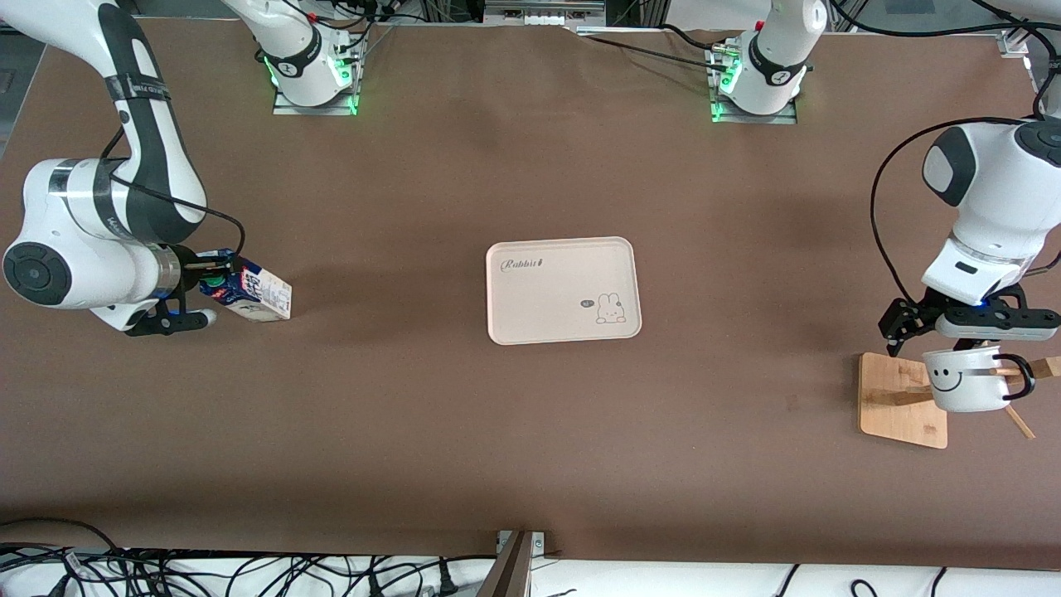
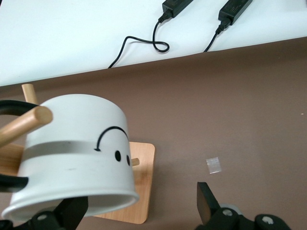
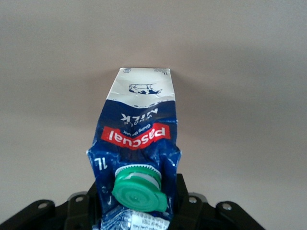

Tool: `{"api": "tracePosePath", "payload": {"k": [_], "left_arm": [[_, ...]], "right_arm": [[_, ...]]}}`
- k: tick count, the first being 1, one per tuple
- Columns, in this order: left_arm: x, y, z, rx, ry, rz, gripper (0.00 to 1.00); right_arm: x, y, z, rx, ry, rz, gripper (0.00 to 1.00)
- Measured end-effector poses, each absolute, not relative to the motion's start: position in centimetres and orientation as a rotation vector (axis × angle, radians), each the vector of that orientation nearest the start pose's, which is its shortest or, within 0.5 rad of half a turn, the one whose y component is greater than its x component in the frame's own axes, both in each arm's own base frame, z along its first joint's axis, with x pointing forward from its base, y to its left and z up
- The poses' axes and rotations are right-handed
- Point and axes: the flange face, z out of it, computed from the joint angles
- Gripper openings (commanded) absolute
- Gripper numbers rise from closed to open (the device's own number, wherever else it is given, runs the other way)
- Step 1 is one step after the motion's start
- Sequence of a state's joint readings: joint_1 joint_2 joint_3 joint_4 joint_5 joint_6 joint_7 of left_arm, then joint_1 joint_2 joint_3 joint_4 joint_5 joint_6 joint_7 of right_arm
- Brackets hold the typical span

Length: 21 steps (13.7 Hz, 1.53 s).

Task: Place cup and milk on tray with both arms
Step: 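Carry the carton toward the tray while the left gripper lifts the mug off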

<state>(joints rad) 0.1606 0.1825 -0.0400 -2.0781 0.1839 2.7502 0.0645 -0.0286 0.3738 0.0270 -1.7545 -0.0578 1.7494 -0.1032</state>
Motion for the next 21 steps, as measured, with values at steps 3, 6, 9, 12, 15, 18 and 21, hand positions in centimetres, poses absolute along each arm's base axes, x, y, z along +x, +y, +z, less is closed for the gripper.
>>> {"api": "tracePosePath", "payload": {"k": [3,6,9,12,15,18,21], "left_arm": [[61.1,7.0,39.5,-2.899,0.138,-0.713,0.59],[61.1,7.3,39.7,-2.893,0.133,-0.732,0.4],[61.2,7.4,39.6,-2.893,0.131,-0.731,0.37],[61.2,7.5,39.4,-2.893,0.13,-0.734,0.21],[61.2,7.5,39.4,-2.893,0.13,-0.735,0.0],[61.2,7.6,39.5,-2.891,0.128,-0.739,0.0],[61.2,7.6,39.7,-2.89,0.124,-0.746,0.0]], "right_arm": [[60.8,0.1,34.1,-3.098,-0.26,0.562,0.6],[61.8,1.1,37.7,-3.109,-0.328,0.449,0.6],[62.2,4.2,41.7,-3.112,-0.41,0.328,0.59],[62.4,6.6,43.8,-3.109,-0.452,0.267,0.59],[62.7,8.7,46.7,-3.118,-0.444,0.239,0.59],[62.0,14.7,49.2,-3.141,-0.33,0.181,0.59],[60.4,21.1,48.9,-3.131,-0.18,0.19,0.59]]}}
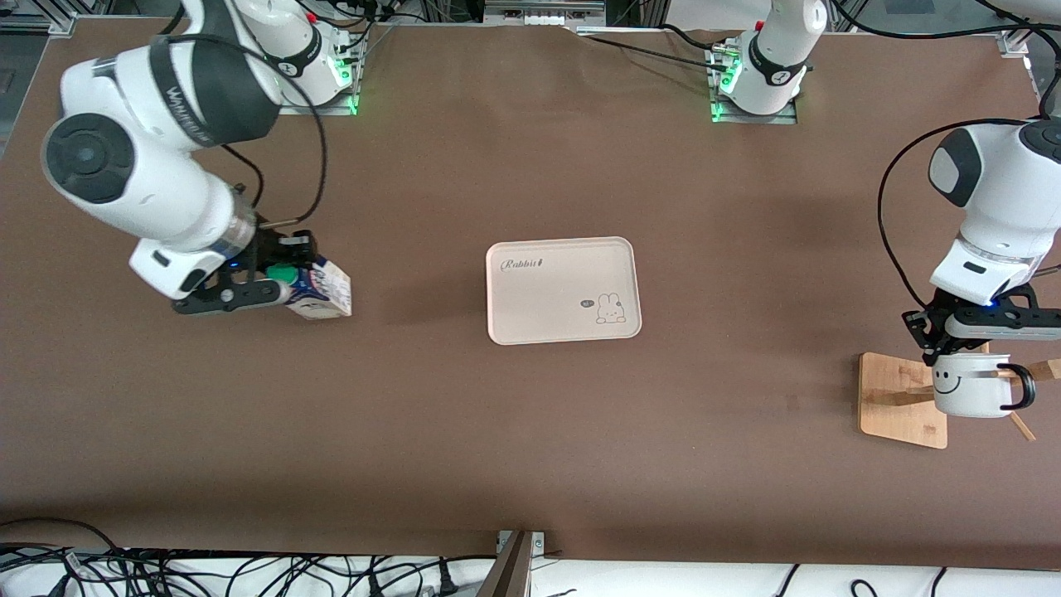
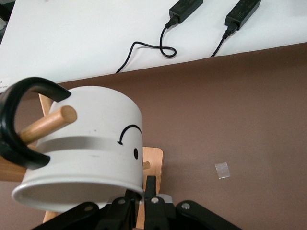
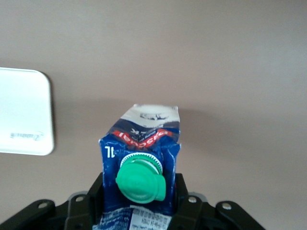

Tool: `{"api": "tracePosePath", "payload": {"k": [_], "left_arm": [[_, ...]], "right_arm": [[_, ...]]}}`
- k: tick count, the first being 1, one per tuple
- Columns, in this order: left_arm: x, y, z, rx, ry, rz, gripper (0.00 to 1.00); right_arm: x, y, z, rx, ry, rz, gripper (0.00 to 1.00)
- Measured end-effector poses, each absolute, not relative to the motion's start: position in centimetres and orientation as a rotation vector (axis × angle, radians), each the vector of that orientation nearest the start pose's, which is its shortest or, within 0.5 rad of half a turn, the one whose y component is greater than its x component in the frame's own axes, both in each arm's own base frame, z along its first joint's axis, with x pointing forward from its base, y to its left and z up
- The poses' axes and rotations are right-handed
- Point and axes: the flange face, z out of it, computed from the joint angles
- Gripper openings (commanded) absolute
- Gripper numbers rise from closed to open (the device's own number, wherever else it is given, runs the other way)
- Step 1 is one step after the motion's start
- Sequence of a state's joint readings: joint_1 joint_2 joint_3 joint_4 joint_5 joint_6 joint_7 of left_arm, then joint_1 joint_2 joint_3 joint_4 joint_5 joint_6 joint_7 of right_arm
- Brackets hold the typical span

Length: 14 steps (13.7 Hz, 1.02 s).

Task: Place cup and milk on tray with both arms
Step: 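Carry the carton toward the tray while the left gripper lifts the mug off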

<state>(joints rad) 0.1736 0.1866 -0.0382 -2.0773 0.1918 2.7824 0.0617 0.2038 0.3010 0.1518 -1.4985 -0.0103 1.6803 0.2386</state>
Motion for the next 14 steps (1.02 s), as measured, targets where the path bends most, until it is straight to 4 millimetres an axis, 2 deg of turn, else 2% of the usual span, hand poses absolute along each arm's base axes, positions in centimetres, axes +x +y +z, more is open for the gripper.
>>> {"api": "tracePosePath", "payload": {"k": [3,6,11,14], "left_arm": [[61.2,7.4,40.3,-2.885,0.125,-0.759,0.0],[60.7,6.8,41.1,-2.899,0.136,-0.7,0.0],[59.8,4.3,43.6,-2.908,0.182,-0.651,0.0],[59.0,2.8,45.1,-2.916,0.211,-0.593,0.0]], "right_arm": [[59.4,25.5,48.0,-3.129,-0.1,0.171,0.6],[58.3,29.4,47.2,-3.126,-0.022,0.148,0.59],[55.4,37.6,45.1,-3.108,0.096,0.09,0.59],[54.5,41.0,43.4,-3.099,0.167,0.088,0.58]]}}
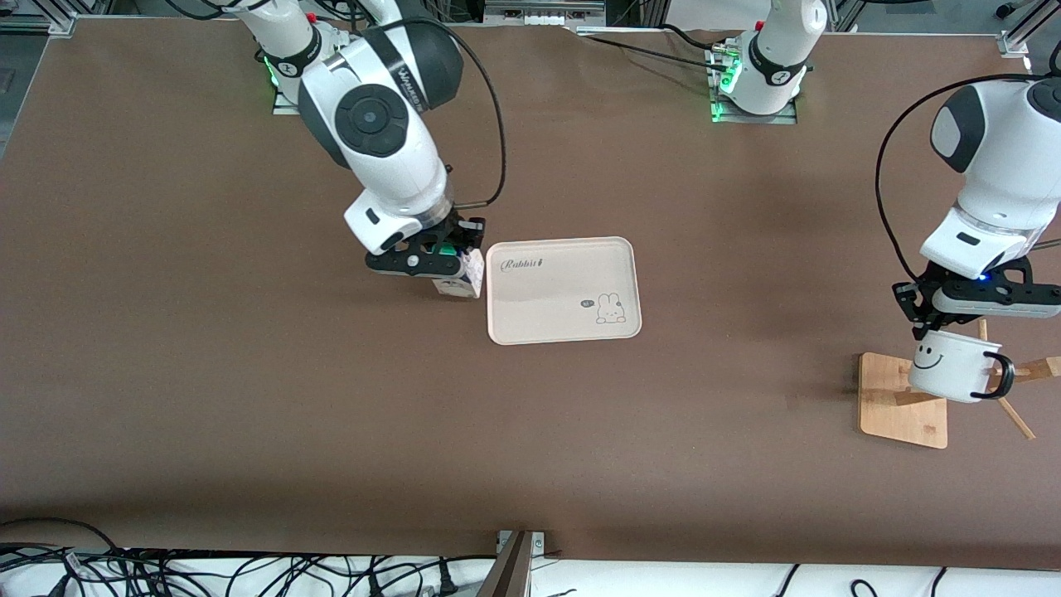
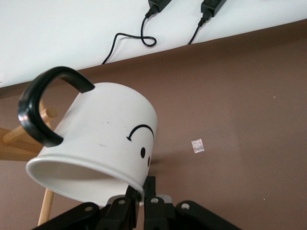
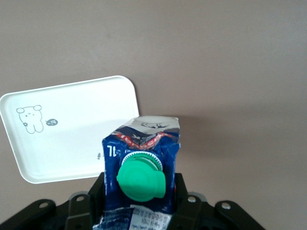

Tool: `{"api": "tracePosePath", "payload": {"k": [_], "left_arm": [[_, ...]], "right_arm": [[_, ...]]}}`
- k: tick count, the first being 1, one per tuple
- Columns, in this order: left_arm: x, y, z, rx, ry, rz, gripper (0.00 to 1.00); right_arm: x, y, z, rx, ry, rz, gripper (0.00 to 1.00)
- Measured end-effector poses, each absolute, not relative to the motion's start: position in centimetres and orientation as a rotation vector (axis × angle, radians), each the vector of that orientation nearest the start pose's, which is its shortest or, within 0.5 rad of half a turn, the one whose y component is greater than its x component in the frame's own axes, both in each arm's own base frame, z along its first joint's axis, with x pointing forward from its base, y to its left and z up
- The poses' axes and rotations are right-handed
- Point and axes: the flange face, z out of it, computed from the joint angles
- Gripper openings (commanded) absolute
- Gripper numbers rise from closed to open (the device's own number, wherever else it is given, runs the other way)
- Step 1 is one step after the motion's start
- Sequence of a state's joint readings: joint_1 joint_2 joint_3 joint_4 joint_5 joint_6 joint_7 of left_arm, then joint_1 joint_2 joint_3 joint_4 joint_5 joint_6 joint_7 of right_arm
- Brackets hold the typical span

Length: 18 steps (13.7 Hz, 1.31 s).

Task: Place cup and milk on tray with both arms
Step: 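Carry the carton toward the tray while the left gripper lifts the mug off, then lower the milk carton onto the tray with the right gripper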

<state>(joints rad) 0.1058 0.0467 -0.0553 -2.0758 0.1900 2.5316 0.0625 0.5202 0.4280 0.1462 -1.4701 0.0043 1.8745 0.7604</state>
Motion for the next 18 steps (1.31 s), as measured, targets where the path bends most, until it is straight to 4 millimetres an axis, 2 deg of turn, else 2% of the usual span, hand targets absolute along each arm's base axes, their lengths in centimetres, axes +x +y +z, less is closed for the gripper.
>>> {"api": "tracePosePath", "payload": {"k": [5,8,11,13,18], "left_arm": [[57.1,-2.0,46.3,-2.982,0.277,-0.437,0.0],[56.1,-5.1,45.4,-2.997,0.352,-0.304,0.0],[55.4,-8.7,44.9,-2.999,0.427,-0.255,0.0],[55.2,-9.7,44.7,-2.997,0.45,-0.25,0.0],[55.2,-9.7,44.6,-2.998,0.45,-0.246,0.0]], "right_arm": [[53.6,45.5,42.1,-3.08,0.22,0.078,0.58],[52.9,47.4,41.2,-3.07,0.032,0.046,0.57],[53.5,46.9,40.9,-3.072,-0.137,0.027,0.58],[53.8,46.7,40.8,-3.072,-0.192,0.024,0.57],[54.5,47.3,38.8,-3.048,-0.219,-0.013,0.58]]}}
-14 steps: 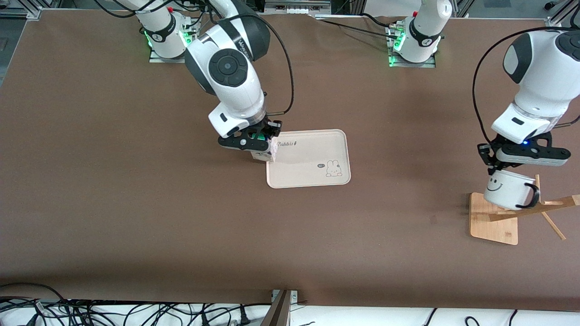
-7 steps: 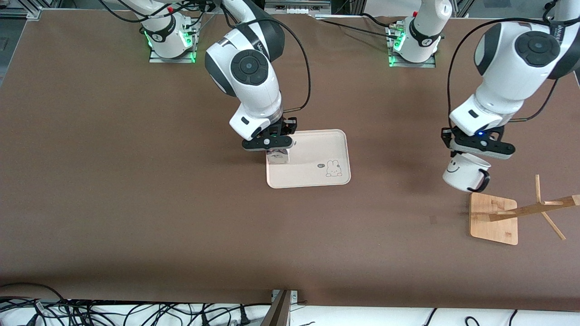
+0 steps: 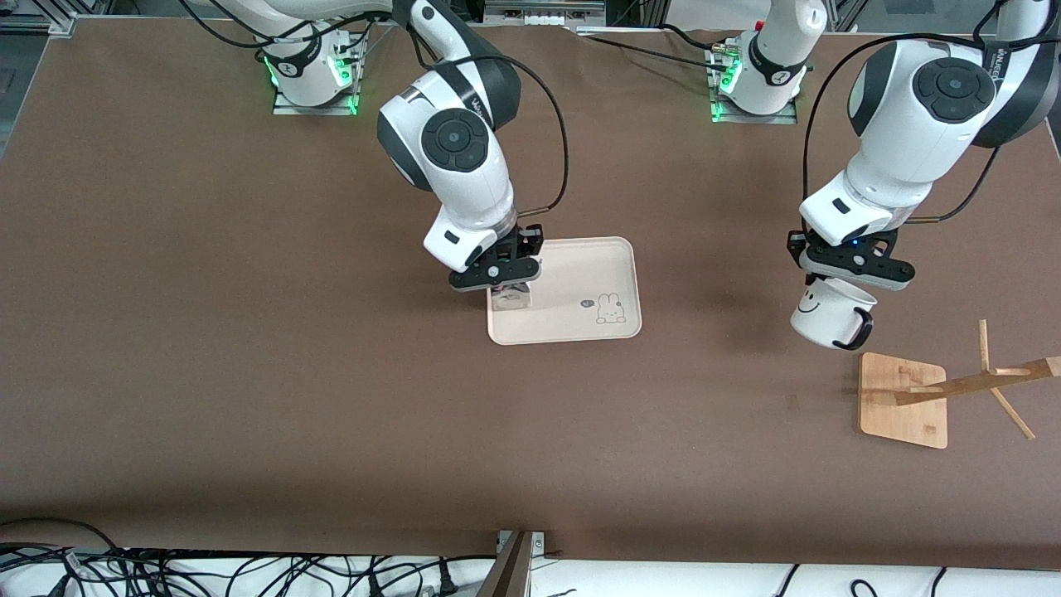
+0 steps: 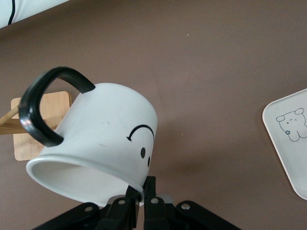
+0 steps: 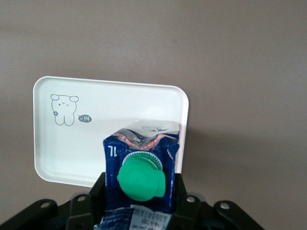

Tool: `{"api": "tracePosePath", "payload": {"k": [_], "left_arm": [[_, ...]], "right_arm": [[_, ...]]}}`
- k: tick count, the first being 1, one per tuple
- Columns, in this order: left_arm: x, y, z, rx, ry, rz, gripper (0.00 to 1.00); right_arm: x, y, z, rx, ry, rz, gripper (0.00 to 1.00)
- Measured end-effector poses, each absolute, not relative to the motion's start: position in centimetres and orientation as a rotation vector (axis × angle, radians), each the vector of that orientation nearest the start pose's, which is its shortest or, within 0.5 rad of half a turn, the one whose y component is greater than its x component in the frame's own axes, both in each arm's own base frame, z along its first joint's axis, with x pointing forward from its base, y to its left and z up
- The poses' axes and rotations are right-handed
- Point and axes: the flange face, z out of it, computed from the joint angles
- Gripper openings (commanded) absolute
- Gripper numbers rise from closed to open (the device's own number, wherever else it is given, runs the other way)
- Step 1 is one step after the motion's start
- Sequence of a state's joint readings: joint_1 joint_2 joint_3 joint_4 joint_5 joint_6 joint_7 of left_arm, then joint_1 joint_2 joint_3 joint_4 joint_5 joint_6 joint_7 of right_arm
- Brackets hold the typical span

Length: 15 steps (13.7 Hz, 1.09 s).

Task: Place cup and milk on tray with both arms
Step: 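Lower the milk carton onto the tray with the right gripper, then open the right gripper and withdraw it while the left gripper carries the mug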

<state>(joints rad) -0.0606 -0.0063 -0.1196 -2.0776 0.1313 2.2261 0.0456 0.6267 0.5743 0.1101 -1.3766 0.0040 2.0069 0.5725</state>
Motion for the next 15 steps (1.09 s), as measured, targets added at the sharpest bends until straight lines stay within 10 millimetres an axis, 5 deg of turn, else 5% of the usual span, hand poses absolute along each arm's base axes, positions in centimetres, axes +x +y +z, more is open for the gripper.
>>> {"api": "tracePosePath", "payload": {"k": [10,11,12,15], "left_arm": [[55.2,-9.6,44.6,-2.998,0.45,-0.245,0.0],[55.2,-9.6,44.6,-2.998,0.45,-0.245,0.0],[55.2,-9.6,44.6,-2.998,0.45,-0.245,0.0],[55.2,-9.6,44.6,-2.998,0.45,-0.245,0.0]], "right_arm": [[54.1,49.0,35.6,-3.042,-0.182,-0.011,0.58],[53.9,49.3,35.3,-3.042,-0.184,-0.009,0.62],[53.7,49.5,35.1,-3.042,-0.186,-0.008,0.95],[53.7,49.6,35.1,-3.043,-0.185,-0.008,1.0]]}}
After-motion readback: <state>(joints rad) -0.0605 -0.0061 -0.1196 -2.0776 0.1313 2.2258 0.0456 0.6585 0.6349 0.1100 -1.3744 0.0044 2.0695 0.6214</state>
